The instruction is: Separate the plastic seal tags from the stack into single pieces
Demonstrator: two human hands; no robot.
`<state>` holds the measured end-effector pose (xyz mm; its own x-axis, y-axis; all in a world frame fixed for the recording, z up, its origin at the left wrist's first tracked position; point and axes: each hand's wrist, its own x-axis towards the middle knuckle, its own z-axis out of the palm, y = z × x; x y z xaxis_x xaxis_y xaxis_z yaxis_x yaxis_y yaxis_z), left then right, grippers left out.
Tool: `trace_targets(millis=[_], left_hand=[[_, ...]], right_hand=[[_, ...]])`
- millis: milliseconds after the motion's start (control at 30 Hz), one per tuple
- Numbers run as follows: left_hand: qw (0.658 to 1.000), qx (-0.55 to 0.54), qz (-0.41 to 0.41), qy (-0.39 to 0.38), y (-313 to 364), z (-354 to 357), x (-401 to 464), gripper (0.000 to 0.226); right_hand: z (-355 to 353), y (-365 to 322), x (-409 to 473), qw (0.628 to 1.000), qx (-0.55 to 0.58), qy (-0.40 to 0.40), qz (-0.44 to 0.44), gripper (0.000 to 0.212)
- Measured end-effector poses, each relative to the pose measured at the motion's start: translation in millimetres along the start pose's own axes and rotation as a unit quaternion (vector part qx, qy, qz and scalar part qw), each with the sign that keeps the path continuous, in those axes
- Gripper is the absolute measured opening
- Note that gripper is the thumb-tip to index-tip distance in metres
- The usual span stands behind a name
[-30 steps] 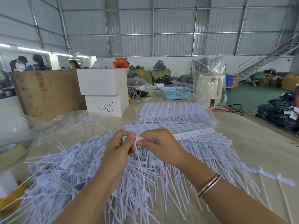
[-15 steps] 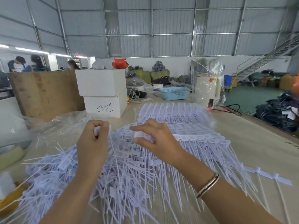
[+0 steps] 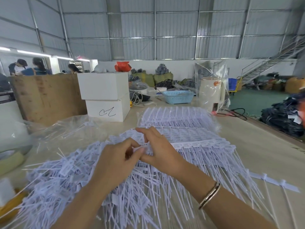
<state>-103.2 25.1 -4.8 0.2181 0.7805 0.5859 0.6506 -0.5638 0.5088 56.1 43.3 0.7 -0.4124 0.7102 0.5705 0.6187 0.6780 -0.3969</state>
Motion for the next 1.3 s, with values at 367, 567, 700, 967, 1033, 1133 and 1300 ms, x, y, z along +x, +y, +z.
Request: trace_targets(millis=[367,567,700,967,1033,1133,1300], left_hand=[[0.992,-0.106,-0.036,0.057,-6,8,0,0.018],[0.987,-0.147,-0.05,0.04,-1,9,-1,0.016],[0.982,-0.169,-0.077,0.042,2,7,1,0.016],[0.963,-0.233,-0.126,0.048,4,6,1,0.02],[0.951,-0.265,-0.149,0.051,5,8,1,0.021],[0.921,-0.337,-0.188,0.048,5,10,2,0.024],[0.813,-0.515,-0.248,0.109,5,2,7,0.028]], right_hand=[[-24,2,1,0.995,-0.04,-0.078,0.04,0.023],[-28,-3,0,0.996,0.026,-0.083,0.027,0.035],[-30,-5,1,0.988,0.072,-0.118,0.071,0.03],[-28,-5,3,0.987,0.119,-0.076,0.073,0.017],[-26,-4,3,0.992,0.103,-0.045,0.056,0.014],[-19,-3,3,0.997,0.066,-0.006,0.035,0.013],[-16,-4,4,0.986,0.158,0.056,0.018,0.016]])
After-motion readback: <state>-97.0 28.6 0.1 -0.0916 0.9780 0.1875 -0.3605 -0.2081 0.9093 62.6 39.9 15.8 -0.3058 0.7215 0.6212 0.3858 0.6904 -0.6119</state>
